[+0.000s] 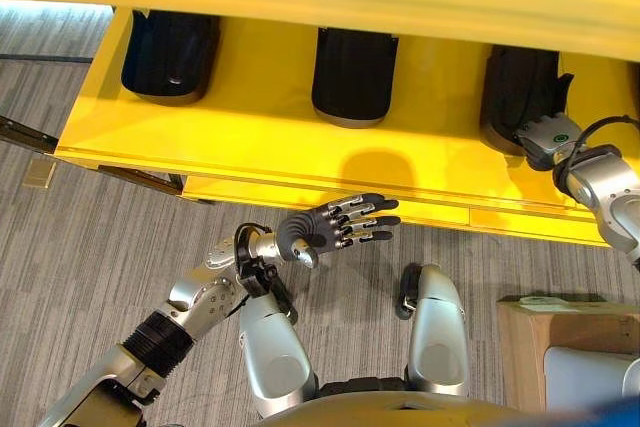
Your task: Move parts from the plastic box to the shelf.
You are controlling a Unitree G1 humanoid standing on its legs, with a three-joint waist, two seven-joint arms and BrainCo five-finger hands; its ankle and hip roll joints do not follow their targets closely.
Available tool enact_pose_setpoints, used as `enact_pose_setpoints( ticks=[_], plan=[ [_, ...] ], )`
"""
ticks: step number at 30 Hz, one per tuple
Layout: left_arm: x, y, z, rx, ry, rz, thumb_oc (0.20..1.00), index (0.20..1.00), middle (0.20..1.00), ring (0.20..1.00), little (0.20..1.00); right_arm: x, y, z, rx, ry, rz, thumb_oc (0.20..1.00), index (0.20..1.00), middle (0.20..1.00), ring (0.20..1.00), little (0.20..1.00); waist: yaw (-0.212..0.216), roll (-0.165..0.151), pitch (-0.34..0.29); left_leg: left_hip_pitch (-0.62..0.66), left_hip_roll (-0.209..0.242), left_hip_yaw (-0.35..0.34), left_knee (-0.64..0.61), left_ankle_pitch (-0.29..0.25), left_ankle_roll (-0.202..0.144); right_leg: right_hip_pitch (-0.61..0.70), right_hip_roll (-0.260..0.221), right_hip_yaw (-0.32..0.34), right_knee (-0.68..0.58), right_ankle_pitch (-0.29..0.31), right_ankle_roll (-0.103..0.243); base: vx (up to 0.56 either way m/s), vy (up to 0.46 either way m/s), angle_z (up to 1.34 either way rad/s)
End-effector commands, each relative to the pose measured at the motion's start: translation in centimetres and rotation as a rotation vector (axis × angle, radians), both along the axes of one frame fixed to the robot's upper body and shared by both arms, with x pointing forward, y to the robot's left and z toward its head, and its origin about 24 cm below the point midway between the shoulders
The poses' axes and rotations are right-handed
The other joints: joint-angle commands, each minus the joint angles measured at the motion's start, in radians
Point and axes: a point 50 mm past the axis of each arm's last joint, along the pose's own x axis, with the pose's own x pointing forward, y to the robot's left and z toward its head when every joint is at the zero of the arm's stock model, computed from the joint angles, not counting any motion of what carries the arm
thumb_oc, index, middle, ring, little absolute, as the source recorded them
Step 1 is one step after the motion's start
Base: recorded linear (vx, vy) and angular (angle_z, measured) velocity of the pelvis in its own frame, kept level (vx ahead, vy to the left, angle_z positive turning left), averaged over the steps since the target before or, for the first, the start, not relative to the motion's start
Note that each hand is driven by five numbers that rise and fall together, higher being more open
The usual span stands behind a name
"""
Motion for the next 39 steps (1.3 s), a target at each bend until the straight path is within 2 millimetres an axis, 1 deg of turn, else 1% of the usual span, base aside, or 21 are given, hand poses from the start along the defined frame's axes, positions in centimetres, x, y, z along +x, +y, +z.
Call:
enact_pose_setpoints(
  ticks=[1,6,9,12,14,15,17,18,23,27,29,32,37,38,39],
  plan=[
    [-1.3,-0.5,1.3,-0.073,-0.065,-0.058,1.000,1.000,1.000,1.000,1.000,-1.4,-2.3,-4.1,-0.046,0.137,-0.121,0.200,0.200,0.200,0.200,0.200,-0.009,0.019,0.007,0.042,0.010,0.032,-0.065,0.020,0.015,0.066,-0.030,0.002,0.060,-0.023,0.030,0.00,0.000,0.00],
    [-1.2,-0.6,1.3,-0.073,-0.057,-0.075,1.000,1.000,1.000,1.000,1.000,-1.1,-3.5,-3.4,-0.112,0.055,-0.117,0.200,0.200,0.200,0.200,0.200,-0.008,0.024,0.003,0.047,0.013,0.034,-0.062,0.018,0.015,0.070,-0.029,0.002,0.063,-0.025,0.027,0.00,0.000,0.00],
    [-1.2,-0.7,1.4,-0.069,-0.049,-0.085,1.000,1.000,1.000,1.000,1.000,-0.7,-3.9,-2.5,-0.185,-0.006,-0.068,0.200,0.200,0.200,0.200,0.200,-0.004,0.028,0.000,0.046,0.014,0.031,-0.055,0.012,0.016,0.072,-0.029,0.001,0.064,-0.026,0.025,0.00,0.000,0.00],
    [-1.2,-0.6,1.4,-0.067,-0.043,-0.091,1.000,1.000,1.000,1.000,1.000,-0.5,-3.8,-1.8,-0.234,-0.026,-0.026,0.200,0.200,0.200,0.200,0.200,-0.001,0.031,-0.002,0.046,0.015,0.031,-0.053,0.011,0.016,0.074,-0.030,-0.002,0.064,-0.026,0.025,0.00,0.000,0.00],
    [-1.1,-0.7,1.5,-0.067,-0.042,-0.095,1.000,1.000,1.000,1.000,1.000,-0.3,-3.6,-1.6,-0.260,-0.041,-0.003,0.200,0.200,0.200,0.200,0.200,0.000,0.032,-0.004,0.047,0.014,0.032,-0.056,0.012,0.015,0.075,-0.032,-0.003,0.064,-0.027,0.025,0.00,0.000,0.00],
    [-1.2,-0.7,1.5,-0.061,-0.038,-0.102,1.000,1.000,1.000,1.000,1.000,0.0,-3.2,-1.1,-0.302,-0.063,0.039,0.200,0.200,0.200,0.200,0.200,0.003,0.036,-0.006,0.045,0.014,0.030,-0.052,0.010,0.015,0.075,-0.034,-0.004,0.067,-0.028,0.025,0.00,0.000,0.00],
    [-1.2,-0.6,1.5,-0.060,-0.035,-0.107,1.000,1.000,1.000,1.000,1.000,0.2,-2.7,-0.7,-0.337,-0.079,0.087,0.200,0.200,0.200,0.200,0.200,0.004,0.038,-0.007,0.046,0.014,0.030,-0.049,0.008,0.016,0.076,-0.037,-0.006,0.070,-0.029,0.024,0.00,0.000,0.00],
    [-1.2,-0.6,1.5,-0.064,-0.030,-0.112,1.000,1.000,1.000,1.000,1.000,0.4,-2.0,-0.5,-0.367,-0.087,0.143,0.200,0.200,0.200,0.200,0.200,0.006,0.041,-0.009,0.046,0.015,0.028,-0.047,0.007,0.015,0.077,-0.039,-0.006,0.071,-0.030,0.025,0.03,-0.006,0.00],
    [-1.2,-0.7,1.6,-0.068,-0.022,-0.115,1.000,1.000,1.000,1.000,1.000,0.8,-0.3,-0.1,-0.399,-0.101,0.233,0.200,0.200,0.200,0.200,0.200,0.007,0.046,-0.011,0.043,0.016,0.027,-0.041,0.005,0.013,0.076,-0.043,-0.007,0.078,-0.033,0.025,0.00,0.000,0.00],
    [-1.2,-0.7,1.5,-0.072,-0.021,-0.118,1.000,1.000,1.000,1.000,1.000,1.2,0.8,0.3,-0.357,-0.100,0.245,0.200,0.200,0.200,0.200,0.200,0.008,0.048,-0.011,0.046,0.013,0.027,-0.043,0.007,0.014,0.078,-0.043,-0.007,0.080,-0.034,0.025,0.00,0.000,0.00],
    [-1.2,-0.7,1.5,-0.073,-0.022,-0.118,1.000,1.000,1.000,1.000,1.000,1.2,0.9,0.4,-0.349,-0.101,0.240,0.200,0.200,0.200,0.200,0.200,0.008,0.049,-0.011,0.047,0.012,0.028,-0.045,0.007,0.014,0.079,-0.044,-0.008,0.079,-0.034,0.026,0.00,0.000,0.00],
    [-1.2,-1.0,1.3,-0.075,-0.013,-0.129,1.000,1.000,1.000,1.000,1.000,1.8,1.3,0.6,-0.283,-0.104,0.190,0.200,0.200,0.200,0.200,0.200,0.012,0.051,-0.010,0.046,0.013,0.026,-0.040,0.007,0.014,0.081,-0.048,-0.009,0.081,-0.033,0.025,0.00,0.000,0.00],
    [-1.1,-1.2,1.1,-0.068,-0.013,-0.134,1.000,1.000,1.000,1.000,1.000,2.5,0.8,0.4,-0.135,-0.091,0.053,0.200,0.200,0.200,0.200,0.200,0.017,0.052,-0.009,0.048,0.012,0.023,-0.038,0.007,0.016,0.088,-0.052,-0.012,0.086,-0.037,0.025,0.00,0.000,0.00],
    [-1.1,-1.3,1.1,-0.067,-0.013,-0.136,1.000,1.000,1.000,1.000,1.000,2.6,0.1,0.0,-0.094,-0.081,-0.007,0.200,0.200,0.200,0.200,0.200,0.018,0.054,-0.009,0.049,0.010,0.021,-0.039,0.008,0.017,0.092,-0.053,-0.013,0.086,-0.036,0.025,0.00,0.000,0.00],
    [-1.0,-1.4,1.1,-0.066,-0.013,-0.134,1.000,1.000,1.000,1.000,1.000,2.6,-0.1,-0.4,-0.074,-0.073,-0.029,0.200,0.200,0.200,0.200,0.200,0.018,0.056,-0.009,0.050,0.010,0.021,-0.042,0.011,0.017,0.093,-0.055,-0.014,0.083,-0.034,0.026,0.00,0.000,0.00]
  ],
)
